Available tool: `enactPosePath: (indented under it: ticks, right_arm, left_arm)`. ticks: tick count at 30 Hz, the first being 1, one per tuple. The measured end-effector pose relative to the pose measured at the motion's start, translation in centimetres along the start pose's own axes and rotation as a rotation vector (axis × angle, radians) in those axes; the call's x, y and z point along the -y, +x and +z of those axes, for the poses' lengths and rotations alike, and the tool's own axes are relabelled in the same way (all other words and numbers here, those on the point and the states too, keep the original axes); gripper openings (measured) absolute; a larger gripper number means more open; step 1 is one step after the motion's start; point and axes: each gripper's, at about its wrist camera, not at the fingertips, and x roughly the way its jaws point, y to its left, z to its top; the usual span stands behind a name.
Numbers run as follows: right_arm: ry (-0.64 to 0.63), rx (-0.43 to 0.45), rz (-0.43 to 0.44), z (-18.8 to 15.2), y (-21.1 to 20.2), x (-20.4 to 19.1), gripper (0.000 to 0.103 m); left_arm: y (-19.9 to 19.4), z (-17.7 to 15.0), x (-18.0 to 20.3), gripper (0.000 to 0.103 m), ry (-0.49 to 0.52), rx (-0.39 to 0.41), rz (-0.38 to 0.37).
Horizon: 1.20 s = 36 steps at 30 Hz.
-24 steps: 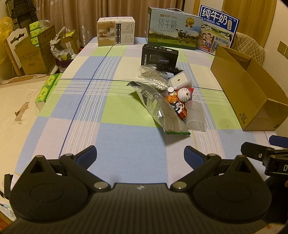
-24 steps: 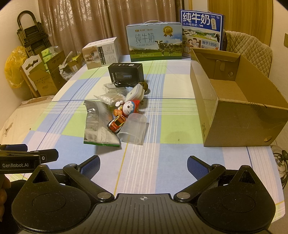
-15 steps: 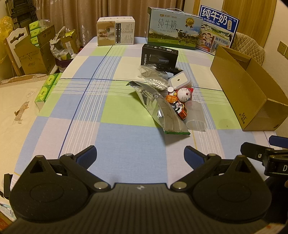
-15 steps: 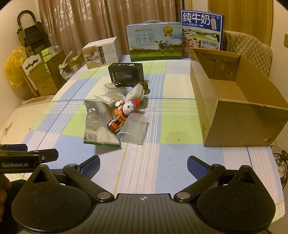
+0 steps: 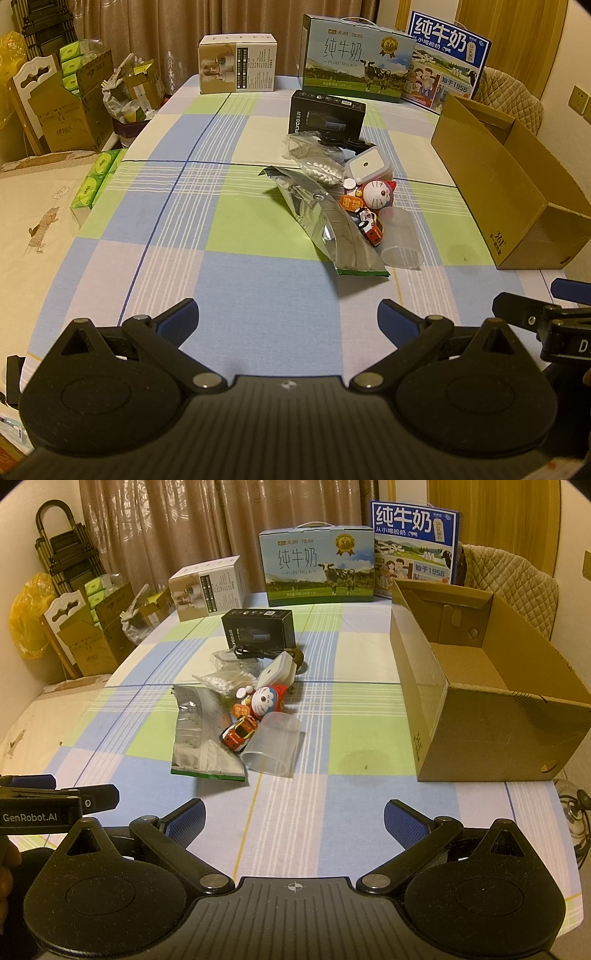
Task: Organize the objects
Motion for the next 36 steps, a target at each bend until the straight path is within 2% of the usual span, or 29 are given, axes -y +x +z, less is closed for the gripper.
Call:
enactPosePath:
  ticks: [13, 22, 29, 36]
  right_arm:
    - [-0.002, 0.002, -0.002, 0.1, -0.2, -0.1, 0.101]
    - [0.031, 0.015, -0.017, 0.5, -1.0, 0.7, 0.101]
    - [0.051, 0.028, 0.003, 1.8, -0.7, 1.2, 0.101]
    - [0.039, 0.009, 0.026, 3.1, 2.5, 1.4, 0.100]
  left_arm:
    - [-0.1, -0.1, 0.4, 0.101, -0.008, 0.003, -0.005]
    - [-0.4, 0.5, -0.7, 0.101, -0.070, -0.020, -0.043]
    - [-0.5, 2.6, -1.8, 0.101, -0.060, 0.004, -0.046]
    - [2.0, 5.2, -1.9, 0.101, -0.031, -0.005, -0.068]
